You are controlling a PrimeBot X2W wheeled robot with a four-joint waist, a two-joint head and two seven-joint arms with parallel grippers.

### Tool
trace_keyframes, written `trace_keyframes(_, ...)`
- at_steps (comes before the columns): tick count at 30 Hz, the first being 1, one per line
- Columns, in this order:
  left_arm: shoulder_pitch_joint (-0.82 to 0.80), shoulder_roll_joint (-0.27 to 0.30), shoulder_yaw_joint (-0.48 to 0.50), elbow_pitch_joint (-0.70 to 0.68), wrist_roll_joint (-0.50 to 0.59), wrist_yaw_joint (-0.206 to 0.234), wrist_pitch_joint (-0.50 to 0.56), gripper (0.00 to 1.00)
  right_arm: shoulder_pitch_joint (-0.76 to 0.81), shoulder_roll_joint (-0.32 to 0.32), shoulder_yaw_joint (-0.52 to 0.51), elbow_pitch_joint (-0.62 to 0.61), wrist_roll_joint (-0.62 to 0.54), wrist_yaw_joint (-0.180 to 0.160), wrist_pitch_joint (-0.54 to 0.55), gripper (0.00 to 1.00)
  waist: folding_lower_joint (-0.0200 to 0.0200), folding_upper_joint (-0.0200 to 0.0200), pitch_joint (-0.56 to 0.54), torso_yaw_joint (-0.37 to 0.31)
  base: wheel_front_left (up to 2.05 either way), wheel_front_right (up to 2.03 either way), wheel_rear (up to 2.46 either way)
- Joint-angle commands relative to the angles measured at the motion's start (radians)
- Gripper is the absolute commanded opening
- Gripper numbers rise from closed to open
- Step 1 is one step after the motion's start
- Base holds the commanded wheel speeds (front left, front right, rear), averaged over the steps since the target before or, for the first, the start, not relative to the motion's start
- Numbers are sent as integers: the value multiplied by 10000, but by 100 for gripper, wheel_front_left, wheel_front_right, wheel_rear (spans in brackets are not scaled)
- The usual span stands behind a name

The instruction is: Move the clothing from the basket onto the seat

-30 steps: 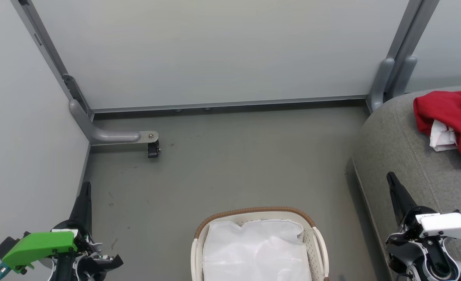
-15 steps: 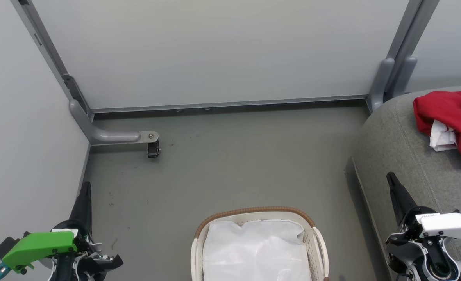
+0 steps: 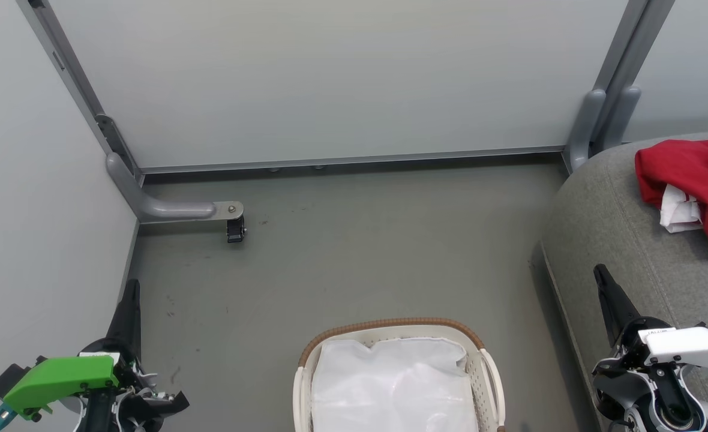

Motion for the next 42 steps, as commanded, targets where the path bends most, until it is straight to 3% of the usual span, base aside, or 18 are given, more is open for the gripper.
trace_keyframes(1,-96,66,16,-19,-28,-49,31,0,106,-60,-22,-35,36,-7,27,0,0,92,0,0,0,0,0)
trace_keyframes(42,-96,67,15,-20,-29,-49,30,0,107,-60,-21,-35,36,-7,26,0,0,92,0,0,0,0,0)
